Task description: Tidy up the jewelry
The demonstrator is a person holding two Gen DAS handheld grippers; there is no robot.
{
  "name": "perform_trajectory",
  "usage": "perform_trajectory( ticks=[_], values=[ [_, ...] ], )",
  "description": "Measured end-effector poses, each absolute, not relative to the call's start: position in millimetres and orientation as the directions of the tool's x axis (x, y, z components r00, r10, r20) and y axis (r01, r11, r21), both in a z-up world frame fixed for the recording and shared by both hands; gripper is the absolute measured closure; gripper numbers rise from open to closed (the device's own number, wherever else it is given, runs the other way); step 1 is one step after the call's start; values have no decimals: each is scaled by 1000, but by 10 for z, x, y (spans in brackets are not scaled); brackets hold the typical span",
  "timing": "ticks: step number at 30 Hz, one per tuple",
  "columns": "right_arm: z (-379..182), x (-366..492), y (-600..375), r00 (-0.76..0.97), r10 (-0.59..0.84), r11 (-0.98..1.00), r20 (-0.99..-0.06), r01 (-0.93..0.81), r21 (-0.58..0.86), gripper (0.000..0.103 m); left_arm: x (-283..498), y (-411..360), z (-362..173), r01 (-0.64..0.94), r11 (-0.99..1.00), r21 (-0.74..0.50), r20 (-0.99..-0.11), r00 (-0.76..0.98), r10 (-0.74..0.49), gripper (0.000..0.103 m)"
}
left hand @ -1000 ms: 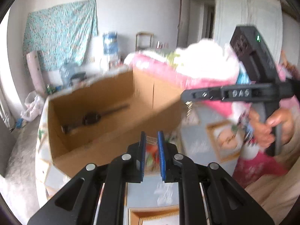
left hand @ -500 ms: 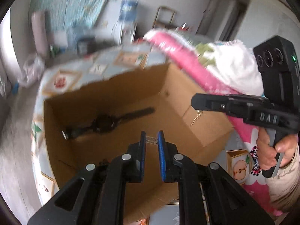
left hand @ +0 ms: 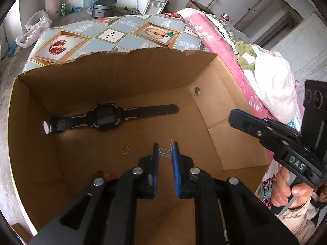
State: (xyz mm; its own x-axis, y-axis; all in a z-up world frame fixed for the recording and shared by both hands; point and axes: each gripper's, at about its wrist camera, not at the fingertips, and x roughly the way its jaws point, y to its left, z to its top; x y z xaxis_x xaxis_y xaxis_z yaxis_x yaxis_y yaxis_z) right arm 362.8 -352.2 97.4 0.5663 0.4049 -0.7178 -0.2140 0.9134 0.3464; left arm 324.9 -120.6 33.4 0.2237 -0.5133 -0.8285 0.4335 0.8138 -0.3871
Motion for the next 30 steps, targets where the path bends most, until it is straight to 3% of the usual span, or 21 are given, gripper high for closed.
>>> perform_trajectory(
  ticks=[5, 9, 22, 30],
  values=[
    [1033, 3582, -3593, 593, 401, 914, -698, -204, 351, 97, 3297, -1246, 326, 418, 824, -381, -837, 223, -500, 90],
    [1080, 3531, -3629, 606, 397, 915, -689, -201, 350, 93, 3296, -1285, 332, 426, 828, -365, -837, 239, -492, 72],
    [1324, 3189, -3766, 684, 410, 904, -603, -215, 370, 79, 3036, -1051, 709, 439, 817, -374, -766, 350, -539, 70],
    [1491, 2611, -3987, 724, 481, 858, -493, -276, 432, 51, 2234, -458, 1075, 485, 805, -341, -638, 510, -577, 38]
  ],
)
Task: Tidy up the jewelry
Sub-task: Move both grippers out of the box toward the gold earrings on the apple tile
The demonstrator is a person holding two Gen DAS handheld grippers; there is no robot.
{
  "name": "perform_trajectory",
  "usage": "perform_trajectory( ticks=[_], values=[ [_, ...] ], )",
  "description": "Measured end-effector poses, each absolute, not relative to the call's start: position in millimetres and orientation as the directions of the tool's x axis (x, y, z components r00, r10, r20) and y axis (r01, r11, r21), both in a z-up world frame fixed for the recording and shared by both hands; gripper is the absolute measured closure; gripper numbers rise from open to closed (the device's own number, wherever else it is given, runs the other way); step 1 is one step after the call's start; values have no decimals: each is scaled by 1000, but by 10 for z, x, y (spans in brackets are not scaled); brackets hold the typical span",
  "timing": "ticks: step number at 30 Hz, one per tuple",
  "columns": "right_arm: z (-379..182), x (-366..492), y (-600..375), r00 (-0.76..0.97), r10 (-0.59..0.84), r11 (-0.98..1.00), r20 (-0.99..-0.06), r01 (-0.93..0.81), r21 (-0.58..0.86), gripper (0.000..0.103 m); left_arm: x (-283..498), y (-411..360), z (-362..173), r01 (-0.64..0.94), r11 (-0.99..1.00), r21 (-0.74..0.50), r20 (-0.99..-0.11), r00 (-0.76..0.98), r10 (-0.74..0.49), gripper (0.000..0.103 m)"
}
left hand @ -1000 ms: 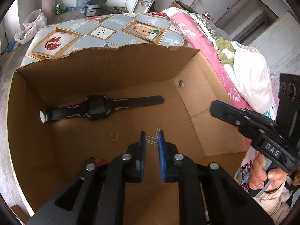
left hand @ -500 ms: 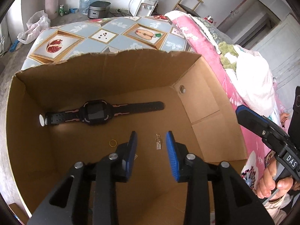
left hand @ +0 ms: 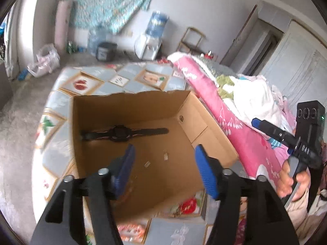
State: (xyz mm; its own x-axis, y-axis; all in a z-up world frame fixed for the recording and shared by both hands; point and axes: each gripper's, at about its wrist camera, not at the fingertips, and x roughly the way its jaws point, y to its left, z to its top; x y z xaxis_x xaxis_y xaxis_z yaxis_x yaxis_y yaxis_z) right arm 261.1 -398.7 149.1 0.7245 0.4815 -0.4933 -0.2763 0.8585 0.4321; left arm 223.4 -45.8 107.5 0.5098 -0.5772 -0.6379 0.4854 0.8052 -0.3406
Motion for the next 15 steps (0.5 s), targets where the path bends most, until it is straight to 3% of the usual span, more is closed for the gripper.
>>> perform_trajectory(
  ticks=[3, 7, 11, 15],
  values=[
    [1451, 2364, -3991, 728, 482, 864, -488, -300, 405, 43, 1888, -177, 1021, 476, 811, -341, -614, 541, -575, 28],
    [1230, 2127, -3950, 694, 497, 859, -520, -311, 407, 36, 1634, 90, 769, 403, 852, -334, -650, 556, -518, 22],
    [886, 2105, -3824, 630, 469, 879, -619, -264, 397, 29, 1513, 120, 349, 336, 894, -297, -739, 512, -438, 21],
    [425, 2164, -3612, 551, 330, 944, -767, -175, 280, 24, 1460, -122, -68, 323, 931, -172, -835, 454, -311, 21]
  ],
)
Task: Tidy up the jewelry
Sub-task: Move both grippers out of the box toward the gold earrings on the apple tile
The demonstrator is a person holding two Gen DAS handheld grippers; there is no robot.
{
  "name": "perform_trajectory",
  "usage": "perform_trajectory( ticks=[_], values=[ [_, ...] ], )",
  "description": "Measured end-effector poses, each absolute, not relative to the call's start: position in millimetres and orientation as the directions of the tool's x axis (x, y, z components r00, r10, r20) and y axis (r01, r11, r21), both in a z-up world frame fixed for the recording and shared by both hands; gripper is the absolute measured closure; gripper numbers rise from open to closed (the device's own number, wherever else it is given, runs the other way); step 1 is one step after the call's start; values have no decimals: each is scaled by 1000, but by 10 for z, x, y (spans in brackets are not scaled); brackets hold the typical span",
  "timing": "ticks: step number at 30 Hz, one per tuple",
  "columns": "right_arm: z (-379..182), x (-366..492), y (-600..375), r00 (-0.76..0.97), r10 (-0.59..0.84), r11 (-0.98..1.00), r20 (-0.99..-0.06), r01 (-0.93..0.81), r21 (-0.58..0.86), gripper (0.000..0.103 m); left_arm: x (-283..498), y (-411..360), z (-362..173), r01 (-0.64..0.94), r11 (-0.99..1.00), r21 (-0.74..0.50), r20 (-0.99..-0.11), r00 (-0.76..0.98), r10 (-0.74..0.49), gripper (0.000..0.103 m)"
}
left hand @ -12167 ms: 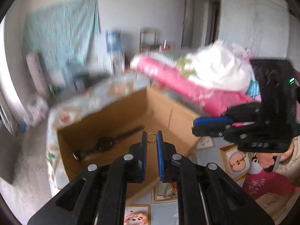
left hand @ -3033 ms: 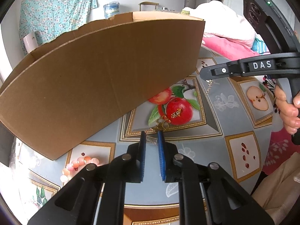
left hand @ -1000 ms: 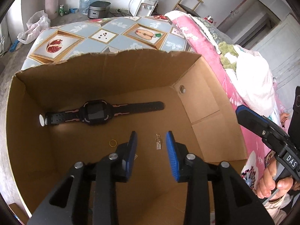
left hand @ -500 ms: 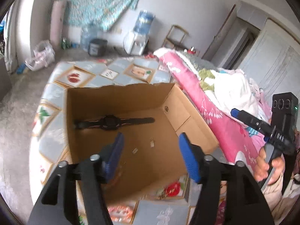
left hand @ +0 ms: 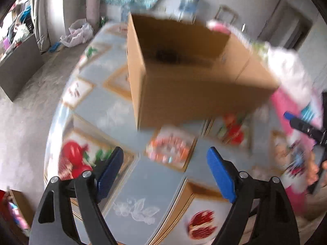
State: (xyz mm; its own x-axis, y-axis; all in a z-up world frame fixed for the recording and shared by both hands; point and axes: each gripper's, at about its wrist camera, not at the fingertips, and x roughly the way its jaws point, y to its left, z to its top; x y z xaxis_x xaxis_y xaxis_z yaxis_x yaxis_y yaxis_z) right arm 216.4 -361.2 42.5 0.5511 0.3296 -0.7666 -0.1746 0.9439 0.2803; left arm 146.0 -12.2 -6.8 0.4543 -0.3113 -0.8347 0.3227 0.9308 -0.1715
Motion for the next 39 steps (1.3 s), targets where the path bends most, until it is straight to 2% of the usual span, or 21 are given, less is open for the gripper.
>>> perform_trajectory(
  ticks=[2, 5, 10, 11, 14, 15, 25, 28, 31, 33, 35, 36, 38, 39],
  values=[
    [195, 2193, -3493, 510, 250, 968, -823, -146, 204, 24, 1410, -281, -243, 350, 931, -101, -864, 433, -256, 21],
    [-28, 2214, -3403, 476, 181, 983, -861, -124, 138, 24, 1327, -483, -445, 393, 916, -83, -882, 399, -251, 20],
    [-177, 2209, -3328, 469, 111, 991, -876, -117, 63, 19, 1203, -710, -512, 452, 891, 51, -859, 475, -192, 11],
    [-187, 2203, -3302, 477, 91, 992, -874, -123, 36, 18, 1197, -711, -523, 446, 893, 62, -855, 485, -182, 6],
    [-230, 2176, -3238, 488, 45, 989, -872, -143, -29, 13, 1180, -666, -550, 440, 897, 39, -846, 492, -205, 5],
    [-242, 2165, -3233, 486, 42, 989, -873, -145, -33, 8, 1182, -641, -560, 434, 901, 22, -847, 487, -214, 5],
    [-284, 2091, -3355, 509, 70, 988, -858, -153, -10, 8, 1175, -577, -569, 442, 897, 15, -837, 496, -231, 5],
    [-219, 2161, -3488, 454, 116, 991, -884, -108, 74, 8, 1103, -552, -589, 446, 895, 17, -833, 502, -234, 5],
    [-99, 2242, -3629, 472, 206, 978, -857, -64, 199, 8, 1083, -563, -569, 456, 890, 17, -833, 499, -239, 5],
    [-31, 2268, -3628, 505, 224, 974, -833, -80, 214, 9, 1075, -559, -575, 461, 887, 17, -831, 500, -244, 5],
    [-8, 2302, -3575, 519, 215, 976, -828, -97, 193, 17, 1082, -566, -569, 463, 886, 17, -832, 498, -245, 5],
    [-9, 2320, -3550, 519, 213, 977, -828, -103, 187, 26, 1082, -565, -567, 465, 885, 17, -832, 497, -246, 5],
    [-26, 2369, -3463, 510, 215, 977, -833, -124, 176, 36, 1096, -561, -556, 467, 884, 14, -833, 494, -248, 5],
    [-30, 2356, -3411, 507, 216, 976, -835, -134, 171, 45, 1098, -554, -538, 465, 885, 13, -829, 500, -250, 5]
  ],
)
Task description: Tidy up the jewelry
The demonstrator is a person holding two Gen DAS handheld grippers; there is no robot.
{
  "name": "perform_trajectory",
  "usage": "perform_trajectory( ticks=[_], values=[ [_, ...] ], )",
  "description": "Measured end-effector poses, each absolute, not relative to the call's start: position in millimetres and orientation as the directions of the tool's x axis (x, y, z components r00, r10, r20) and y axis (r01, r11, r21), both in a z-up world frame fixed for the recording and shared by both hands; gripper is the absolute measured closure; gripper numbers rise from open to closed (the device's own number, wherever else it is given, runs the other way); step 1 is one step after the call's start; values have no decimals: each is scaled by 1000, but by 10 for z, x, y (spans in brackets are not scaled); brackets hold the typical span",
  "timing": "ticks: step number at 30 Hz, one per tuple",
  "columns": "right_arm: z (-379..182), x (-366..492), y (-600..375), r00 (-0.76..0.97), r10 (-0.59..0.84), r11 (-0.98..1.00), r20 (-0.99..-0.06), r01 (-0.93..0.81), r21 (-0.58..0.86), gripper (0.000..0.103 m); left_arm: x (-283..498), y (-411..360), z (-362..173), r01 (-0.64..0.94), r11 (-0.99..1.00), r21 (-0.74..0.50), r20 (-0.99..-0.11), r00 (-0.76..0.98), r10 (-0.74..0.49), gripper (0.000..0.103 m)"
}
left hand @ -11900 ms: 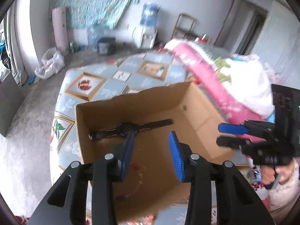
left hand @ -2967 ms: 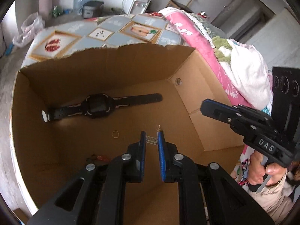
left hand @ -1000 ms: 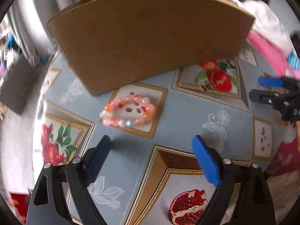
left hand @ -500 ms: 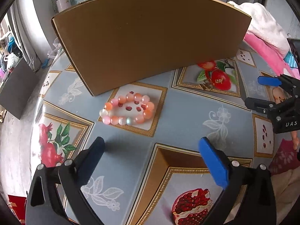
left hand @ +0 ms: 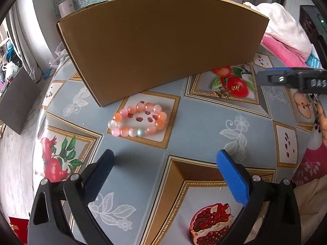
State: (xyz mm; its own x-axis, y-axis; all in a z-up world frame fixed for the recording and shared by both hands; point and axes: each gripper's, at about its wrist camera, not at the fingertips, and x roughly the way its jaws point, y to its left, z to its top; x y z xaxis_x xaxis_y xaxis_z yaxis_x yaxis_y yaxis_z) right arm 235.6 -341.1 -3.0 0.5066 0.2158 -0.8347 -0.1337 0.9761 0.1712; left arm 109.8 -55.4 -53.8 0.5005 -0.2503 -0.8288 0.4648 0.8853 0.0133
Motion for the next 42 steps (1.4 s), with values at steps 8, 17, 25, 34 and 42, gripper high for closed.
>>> perform_trajectory(
  ticks=[8, 17, 25, 34, 42],
  values=[
    [-56, 2471, -3181, 508, 204, 973, -837, -203, 113, 65, 1080, -571, -308, 506, 862, -19, -749, 564, -348, 13],
    [-73, 2471, -3120, 494, 165, 973, -853, -225, 58, 90, 1133, -837, -288, 584, 812, -13, -740, 540, -400, 38],
    [21, 2271, -3630, 495, 189, 980, -848, -149, 132, 95, 1172, -992, -328, 620, 783, -36, -741, 509, -437, 53],
    [203, 2128, -4215, 530, 311, 946, -789, -92, 311, 95, 1187, -1087, -394, 639, 768, -42, -751, 486, -446, 61],
    [91, 2246, -3858, 513, 302, 953, -804, -143, 267, 69, 1246, -1146, -421, 634, 773, -39, -762, 481, -433, 61]
  ],
)
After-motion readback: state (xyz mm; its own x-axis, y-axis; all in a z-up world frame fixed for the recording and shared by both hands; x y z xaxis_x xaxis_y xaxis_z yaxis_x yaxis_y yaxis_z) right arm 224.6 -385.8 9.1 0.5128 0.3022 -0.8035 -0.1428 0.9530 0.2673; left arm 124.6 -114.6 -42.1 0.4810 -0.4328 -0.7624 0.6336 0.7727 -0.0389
